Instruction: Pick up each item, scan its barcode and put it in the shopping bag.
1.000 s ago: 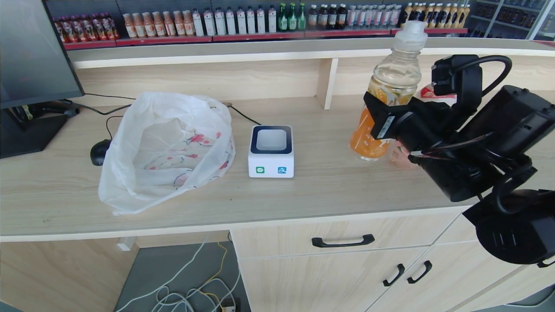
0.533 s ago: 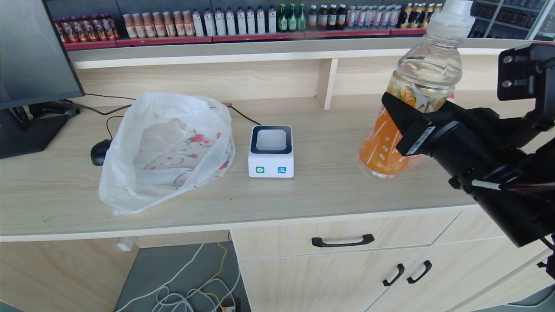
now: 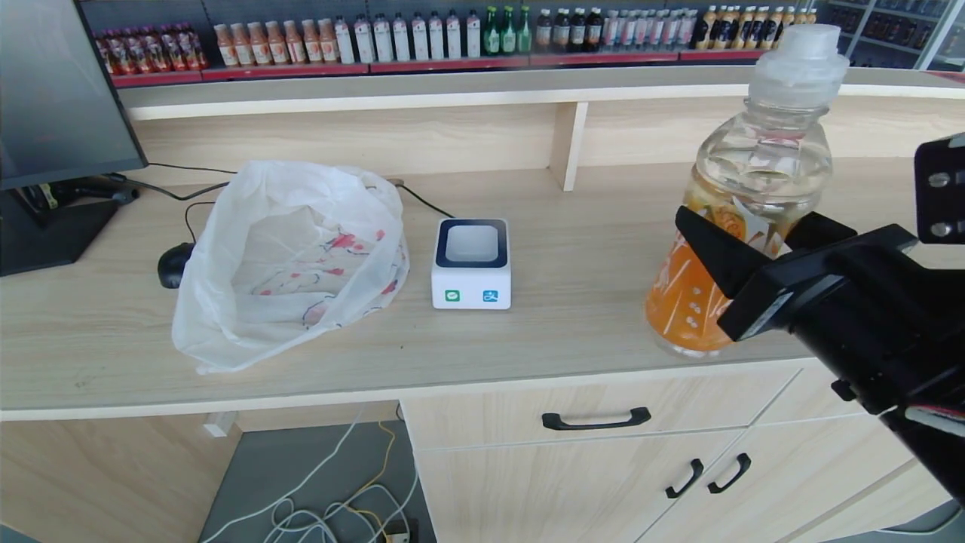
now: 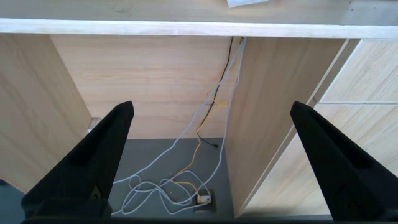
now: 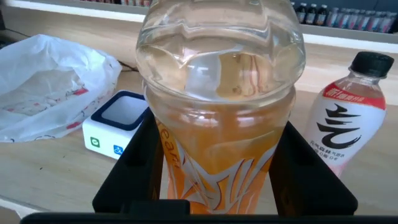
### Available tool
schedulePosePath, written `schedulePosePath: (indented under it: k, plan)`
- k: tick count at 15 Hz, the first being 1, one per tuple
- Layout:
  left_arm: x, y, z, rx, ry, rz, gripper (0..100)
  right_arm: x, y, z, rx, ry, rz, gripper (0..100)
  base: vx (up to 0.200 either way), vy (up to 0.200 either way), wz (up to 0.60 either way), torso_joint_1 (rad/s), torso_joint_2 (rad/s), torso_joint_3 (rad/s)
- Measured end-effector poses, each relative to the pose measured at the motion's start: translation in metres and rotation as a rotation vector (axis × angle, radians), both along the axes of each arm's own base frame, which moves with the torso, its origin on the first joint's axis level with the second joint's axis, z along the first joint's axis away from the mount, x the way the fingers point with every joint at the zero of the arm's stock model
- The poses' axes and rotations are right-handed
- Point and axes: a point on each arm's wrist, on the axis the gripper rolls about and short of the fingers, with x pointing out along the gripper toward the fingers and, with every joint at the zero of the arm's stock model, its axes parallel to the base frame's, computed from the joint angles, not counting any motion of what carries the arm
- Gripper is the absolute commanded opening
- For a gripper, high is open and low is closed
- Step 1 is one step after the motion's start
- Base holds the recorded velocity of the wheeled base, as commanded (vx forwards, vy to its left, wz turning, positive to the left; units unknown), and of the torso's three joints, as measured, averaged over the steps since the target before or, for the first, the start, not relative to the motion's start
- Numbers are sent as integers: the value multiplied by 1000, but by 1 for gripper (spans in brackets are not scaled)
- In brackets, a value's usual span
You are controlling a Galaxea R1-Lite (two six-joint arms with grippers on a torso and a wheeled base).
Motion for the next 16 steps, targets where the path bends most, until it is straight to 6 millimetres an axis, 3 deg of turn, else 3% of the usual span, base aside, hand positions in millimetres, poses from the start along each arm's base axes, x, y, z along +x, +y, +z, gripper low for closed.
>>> schedulePosePath:
  k: [5,8,13,16]
  plan:
    - [0,0,0,0,0,0,100,-31,0,-19,-175,-15,62,0,0,0,0,0,0,0]
    - [0,0,0,0,0,0,100,-41,5,-17,-235,-60,95,0,0,0,0,0,0,0]
    - [0,0,0,0,0,0,100,-53,21,-18,-322,-108,164,0,0,0,0,0,0,0]
    - [0,0,0,0,0,0,100,-54,43,-17,-374,-138,198,0,0,0,0,0,0,0]
